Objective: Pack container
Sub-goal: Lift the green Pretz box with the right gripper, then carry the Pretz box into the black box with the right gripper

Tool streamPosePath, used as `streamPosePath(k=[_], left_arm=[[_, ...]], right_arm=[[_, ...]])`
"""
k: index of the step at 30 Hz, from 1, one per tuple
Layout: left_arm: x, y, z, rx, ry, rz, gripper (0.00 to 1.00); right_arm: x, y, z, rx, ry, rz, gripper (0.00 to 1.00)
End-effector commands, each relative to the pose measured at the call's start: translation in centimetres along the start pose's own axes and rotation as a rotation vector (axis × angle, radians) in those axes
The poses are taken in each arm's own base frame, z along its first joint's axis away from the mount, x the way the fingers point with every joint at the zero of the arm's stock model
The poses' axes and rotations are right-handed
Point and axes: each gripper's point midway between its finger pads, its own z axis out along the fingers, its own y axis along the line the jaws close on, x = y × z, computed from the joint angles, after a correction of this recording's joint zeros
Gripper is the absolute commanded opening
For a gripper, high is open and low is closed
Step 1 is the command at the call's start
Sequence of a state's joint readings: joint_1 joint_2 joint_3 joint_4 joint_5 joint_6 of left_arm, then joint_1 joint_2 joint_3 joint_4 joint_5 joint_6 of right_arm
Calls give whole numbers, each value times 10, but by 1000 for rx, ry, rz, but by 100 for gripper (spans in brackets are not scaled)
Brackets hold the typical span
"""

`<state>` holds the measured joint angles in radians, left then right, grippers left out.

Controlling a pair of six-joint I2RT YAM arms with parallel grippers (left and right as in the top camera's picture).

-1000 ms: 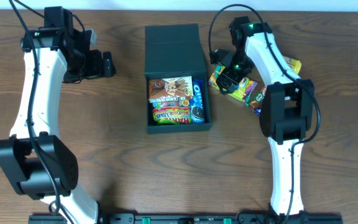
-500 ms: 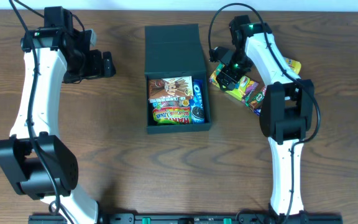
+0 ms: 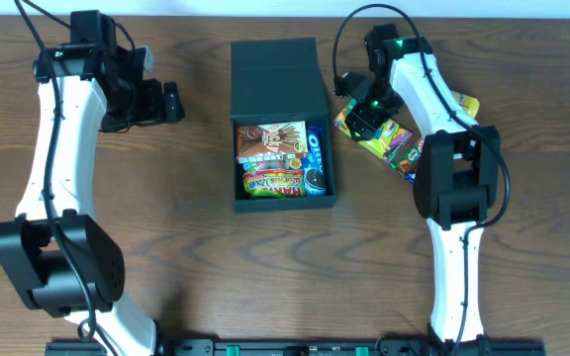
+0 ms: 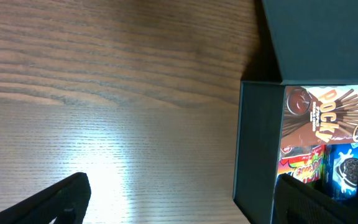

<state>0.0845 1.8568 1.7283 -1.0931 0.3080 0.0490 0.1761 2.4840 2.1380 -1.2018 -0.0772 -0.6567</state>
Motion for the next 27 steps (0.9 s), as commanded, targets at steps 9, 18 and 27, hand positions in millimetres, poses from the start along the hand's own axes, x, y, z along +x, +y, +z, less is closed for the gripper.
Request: streamPosePath(k=[9, 18, 27], left_arm=[[0, 2, -6, -5, -12, -15, 95], [0, 2, -6, -5, -11, -15, 96], [0, 2, -6, -6, -9, 6, 96]], right_arm=[[-22, -8, -40, 59, -84, 43, 78], [-47, -9, -95, 94, -198, 42, 73], [-86, 43, -157, 57, -357, -68, 76]])
